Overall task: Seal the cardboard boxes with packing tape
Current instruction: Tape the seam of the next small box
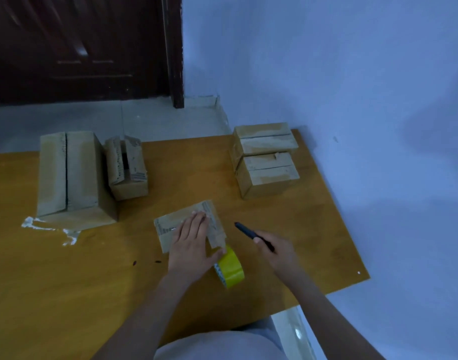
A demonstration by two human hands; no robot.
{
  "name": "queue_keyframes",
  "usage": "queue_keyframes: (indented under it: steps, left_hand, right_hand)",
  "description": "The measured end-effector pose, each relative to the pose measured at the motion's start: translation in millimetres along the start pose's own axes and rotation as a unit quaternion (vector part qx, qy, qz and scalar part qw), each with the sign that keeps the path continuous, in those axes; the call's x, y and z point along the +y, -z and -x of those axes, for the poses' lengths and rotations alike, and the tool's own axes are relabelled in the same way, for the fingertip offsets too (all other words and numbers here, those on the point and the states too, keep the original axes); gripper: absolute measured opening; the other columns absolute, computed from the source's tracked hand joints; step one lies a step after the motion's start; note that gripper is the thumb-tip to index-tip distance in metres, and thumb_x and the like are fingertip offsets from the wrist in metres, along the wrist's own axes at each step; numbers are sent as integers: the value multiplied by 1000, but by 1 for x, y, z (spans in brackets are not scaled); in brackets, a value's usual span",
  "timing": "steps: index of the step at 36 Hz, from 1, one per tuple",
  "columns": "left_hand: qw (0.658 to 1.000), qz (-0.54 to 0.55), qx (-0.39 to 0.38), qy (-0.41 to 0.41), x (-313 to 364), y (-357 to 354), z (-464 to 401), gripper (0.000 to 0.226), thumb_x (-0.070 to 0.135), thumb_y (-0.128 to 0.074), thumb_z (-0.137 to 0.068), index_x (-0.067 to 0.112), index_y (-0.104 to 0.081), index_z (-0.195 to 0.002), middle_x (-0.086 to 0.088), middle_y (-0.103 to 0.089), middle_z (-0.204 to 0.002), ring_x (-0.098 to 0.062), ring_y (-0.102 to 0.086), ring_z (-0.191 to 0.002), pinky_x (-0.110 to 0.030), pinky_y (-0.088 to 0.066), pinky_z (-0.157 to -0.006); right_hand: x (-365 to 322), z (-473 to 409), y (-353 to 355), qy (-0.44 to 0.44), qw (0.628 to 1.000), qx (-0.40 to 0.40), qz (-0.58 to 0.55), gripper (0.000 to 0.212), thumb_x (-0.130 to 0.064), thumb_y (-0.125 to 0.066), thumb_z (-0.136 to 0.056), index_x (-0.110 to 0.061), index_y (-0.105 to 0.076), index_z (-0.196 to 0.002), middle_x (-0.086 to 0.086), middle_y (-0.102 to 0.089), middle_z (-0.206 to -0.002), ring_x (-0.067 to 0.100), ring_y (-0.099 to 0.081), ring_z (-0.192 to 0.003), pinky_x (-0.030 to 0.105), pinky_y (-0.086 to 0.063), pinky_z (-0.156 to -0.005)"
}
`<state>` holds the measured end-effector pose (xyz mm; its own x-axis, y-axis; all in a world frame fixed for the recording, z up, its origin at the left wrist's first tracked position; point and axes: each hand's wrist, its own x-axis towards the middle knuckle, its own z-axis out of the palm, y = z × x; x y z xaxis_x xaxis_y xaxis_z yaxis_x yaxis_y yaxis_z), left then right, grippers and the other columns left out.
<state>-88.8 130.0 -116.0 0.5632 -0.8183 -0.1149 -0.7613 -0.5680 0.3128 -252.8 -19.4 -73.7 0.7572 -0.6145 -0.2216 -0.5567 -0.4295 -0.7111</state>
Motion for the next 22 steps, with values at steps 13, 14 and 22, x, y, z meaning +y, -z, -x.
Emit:
queue_keyframes:
  steps: [13, 14, 22]
  left_hand:
    - [999, -4, -33, 2, 2, 7, 2, 87, 72, -31, -77, 8, -54, -132, -4, -52, -137, -22, -41, -131, -36, -16, -109]
    - [999, -3, -36, 0, 2, 8, 2, 86, 72, -32, -77, 9, -55, -131, -4, -54, -135, -22, -43, -129, -36, -17, -108]
    - [999, -3, -52, -4, 2, 10, 3, 91, 74, -29, -76, 9, -53, -134, -4, -52, -137, -24, -47, -130, -34, -11, -110]
  right_hand:
    - [-34, -8, -5, 91, 939, -73, 325, 37, -41, -43, -97, -37, -50, -133, -11, -57, -103, 9, -58, -91, 18, -32, -50]
    - [-36, -8, -5, 91, 936, -73, 331, 37, -41, -42, -97, -37, -50, -133, -11, -57, -104, 9, -59, -91, 19, -33, -51]
    - [-28, -13, -6, -16, 930, -56, 363, 27, -34, -45, -97, -30, -62, -118, -6, -59, -97, 16, -62, -85, 27, -45, -58]
